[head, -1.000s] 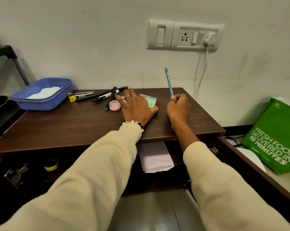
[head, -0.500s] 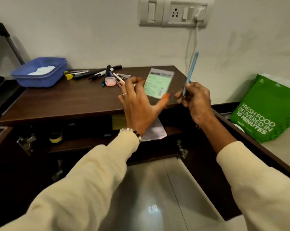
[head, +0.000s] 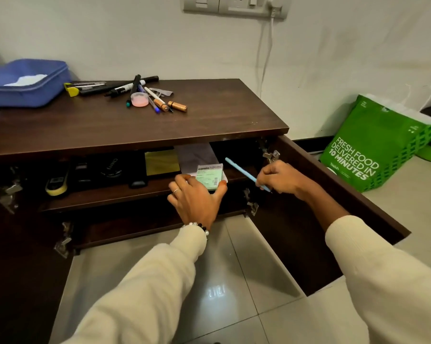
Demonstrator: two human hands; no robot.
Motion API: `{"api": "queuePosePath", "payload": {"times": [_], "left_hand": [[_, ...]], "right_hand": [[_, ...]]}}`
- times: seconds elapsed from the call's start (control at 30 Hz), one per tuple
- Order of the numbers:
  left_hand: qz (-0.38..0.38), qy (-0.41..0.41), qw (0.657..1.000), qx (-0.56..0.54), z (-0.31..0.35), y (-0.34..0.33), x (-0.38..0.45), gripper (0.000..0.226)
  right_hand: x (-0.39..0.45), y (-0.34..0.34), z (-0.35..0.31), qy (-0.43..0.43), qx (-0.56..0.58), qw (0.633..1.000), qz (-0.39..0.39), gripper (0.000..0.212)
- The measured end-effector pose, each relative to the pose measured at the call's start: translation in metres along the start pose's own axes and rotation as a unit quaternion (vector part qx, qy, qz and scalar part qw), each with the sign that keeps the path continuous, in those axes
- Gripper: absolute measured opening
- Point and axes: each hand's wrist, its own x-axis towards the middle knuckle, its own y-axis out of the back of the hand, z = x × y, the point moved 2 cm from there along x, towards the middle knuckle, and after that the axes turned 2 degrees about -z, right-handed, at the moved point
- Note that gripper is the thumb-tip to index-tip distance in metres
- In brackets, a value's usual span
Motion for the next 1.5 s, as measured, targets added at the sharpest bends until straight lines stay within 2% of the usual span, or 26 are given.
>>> {"api": "queuePosePath", "payload": {"times": [0.17, 0.27, 0.4, 0.5, 0.67, 0.83, 1.0, 1.17, 1.27, 1.4, 1.5], "left_hand": [[-0.039, -0.016, 0.997, 0.07, 0.024, -0.025, 0.032, 0.088], [-0.06, -0.025, 0.993, 0.1, 0.037, -0.043, 0.054, 0.083], [-0.11, -0.039, 0.987, 0.107, 0.049, -0.066, 0.077, 0.068], [-0.124, -0.045, 0.983, 0.126, 0.047, -0.092, 0.091, 0.07], [-0.11, -0.071, 0.987, 0.096, 0.051, -0.095, 0.091, 0.076], [-0.121, -0.084, 0.987, 0.068, 0.047, -0.091, 0.096, 0.065], [-0.125, -0.095, 0.986, 0.058, 0.036, -0.099, 0.105, 0.067], [-0.143, -0.094, 0.984, 0.042, 0.032, -0.093, 0.103, 0.058], [-0.123, -0.111, 0.984, 0.063, 0.032, -0.084, 0.097, 0.058], [-0.11, -0.1, 0.985, 0.088, 0.03, -0.064, 0.087, 0.038], [-0.071, -0.097, 0.989, 0.084, 0.023, -0.042, 0.081, 0.023]], "right_hand": [[0.042, -0.015, -0.002, -0.076, 0.033, 0.992, 0.097, 0.015], [0.072, -0.024, -0.012, -0.076, -0.025, 0.984, 0.159, 0.016], [0.095, -0.029, -0.021, -0.07, -0.149, 0.966, 0.199, 0.018], [0.113, -0.035, -0.018, -0.073, -0.154, 0.959, 0.227, 0.02], [0.126, -0.051, -0.009, -0.07, -0.139, 0.958, 0.239, 0.021], [0.129, -0.058, 0.005, -0.055, -0.155, 0.951, 0.261, 0.019], [0.13, -0.065, 0.011, -0.047, -0.137, 0.954, 0.261, 0.017], [0.124, -0.068, 0.012, -0.042, -0.12, 0.958, 0.257, 0.019], [0.115, -0.068, 0.009, -0.048, -0.109, 0.958, 0.261, 0.019], [0.094, -0.067, 0.006, -0.048, -0.104, 0.954, 0.276, 0.017], [0.074, -0.066, -0.001, -0.033, -0.075, 0.955, 0.287, 0.016]]}}
